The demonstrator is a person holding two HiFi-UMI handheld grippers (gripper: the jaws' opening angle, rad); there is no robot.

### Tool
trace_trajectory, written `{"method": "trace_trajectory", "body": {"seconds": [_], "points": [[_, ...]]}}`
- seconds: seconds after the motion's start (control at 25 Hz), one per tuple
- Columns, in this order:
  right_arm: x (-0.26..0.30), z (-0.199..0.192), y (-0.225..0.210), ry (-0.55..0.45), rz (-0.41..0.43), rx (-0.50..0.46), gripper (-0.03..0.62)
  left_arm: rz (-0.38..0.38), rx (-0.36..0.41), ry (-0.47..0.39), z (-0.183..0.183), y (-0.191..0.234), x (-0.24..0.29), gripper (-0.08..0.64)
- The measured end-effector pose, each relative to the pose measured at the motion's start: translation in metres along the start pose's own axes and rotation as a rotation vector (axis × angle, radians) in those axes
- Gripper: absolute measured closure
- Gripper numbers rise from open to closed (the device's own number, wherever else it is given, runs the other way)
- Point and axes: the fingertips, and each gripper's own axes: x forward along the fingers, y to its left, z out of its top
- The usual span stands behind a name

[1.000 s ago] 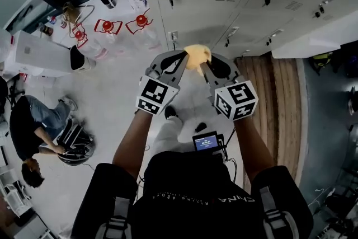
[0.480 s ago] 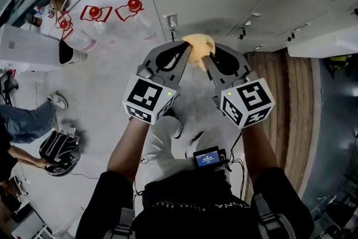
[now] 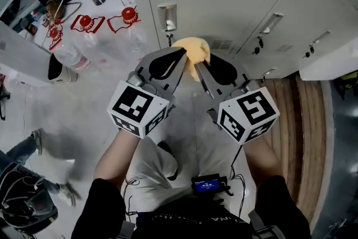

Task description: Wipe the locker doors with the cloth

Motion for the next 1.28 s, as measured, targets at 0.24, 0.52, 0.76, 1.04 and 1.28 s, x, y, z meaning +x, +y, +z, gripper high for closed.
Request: {"method": "trace_trajectory", "body": {"seconds": [0.24, 0.52, 0.76, 1.04, 1.28], "points": [[0.017, -0.027, -0.004, -0.074, 0.029, -0.084, 0.509, 0.035, 0.04, -0.072, -0.032, 0.015, 0.008, 0.541], [0.013, -0.039, 0.008, -0.1, 0.063, -0.138, 0.509, 0.096, 0.134, -0.075, -0.043, 0.009, -0.002, 0.541], [0.011, -0.012, 0.02, -0.091, 0.099, -0.176, 0.509, 0.132, 0.157, -0.066, -0.016, 0.009, -0.015, 0.541], [0.017, 0.07, 0.028, -0.154, 0.087, -0.207, 0.509, 0.206, 0.257, -0.086, 0.063, 0.028, -0.023, 0.541], [0.024, 0.143, 0.031, -0.202, 0.071, -0.225, 0.509, 0.266, 0.294, -0.136, 0.131, 0.049, -0.027, 0.541]]}}
